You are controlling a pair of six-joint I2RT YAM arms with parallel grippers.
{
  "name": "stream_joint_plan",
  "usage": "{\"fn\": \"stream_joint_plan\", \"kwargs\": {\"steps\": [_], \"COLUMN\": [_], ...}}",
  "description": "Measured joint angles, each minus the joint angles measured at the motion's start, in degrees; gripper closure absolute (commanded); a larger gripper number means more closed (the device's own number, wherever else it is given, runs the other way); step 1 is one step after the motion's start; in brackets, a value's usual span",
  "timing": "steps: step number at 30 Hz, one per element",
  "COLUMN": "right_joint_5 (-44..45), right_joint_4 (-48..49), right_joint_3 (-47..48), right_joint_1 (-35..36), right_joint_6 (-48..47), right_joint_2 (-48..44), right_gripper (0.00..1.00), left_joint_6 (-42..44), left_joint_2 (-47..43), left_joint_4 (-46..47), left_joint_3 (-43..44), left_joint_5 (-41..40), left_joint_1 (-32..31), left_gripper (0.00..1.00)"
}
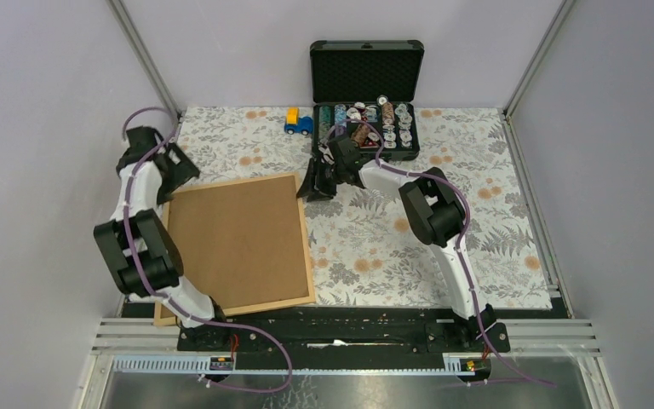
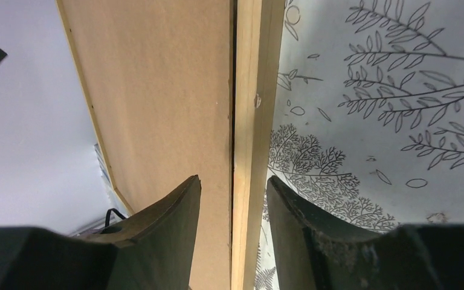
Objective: Put the photo into the frame
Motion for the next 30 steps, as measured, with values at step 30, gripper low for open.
{"fn": "stream_joint_plan", "kwargs": {"steps": [30], "right_joint_5": [2.36], "right_joint_4": [-7.45], "right_joint_3": [-10.56], "right_joint_1": [4.70], "right_joint_6": [-5.51], "right_joint_2": [-8.26], "right_gripper": [0.40], "left_joint_6": [-0.44], "left_joint_2": [3.23], "left_joint_4": [8.04], "left_joint_3": [-13.55], "left_joint_5": [-14.95], "left_joint_1": [6.86], "left_gripper": [0.01]}}
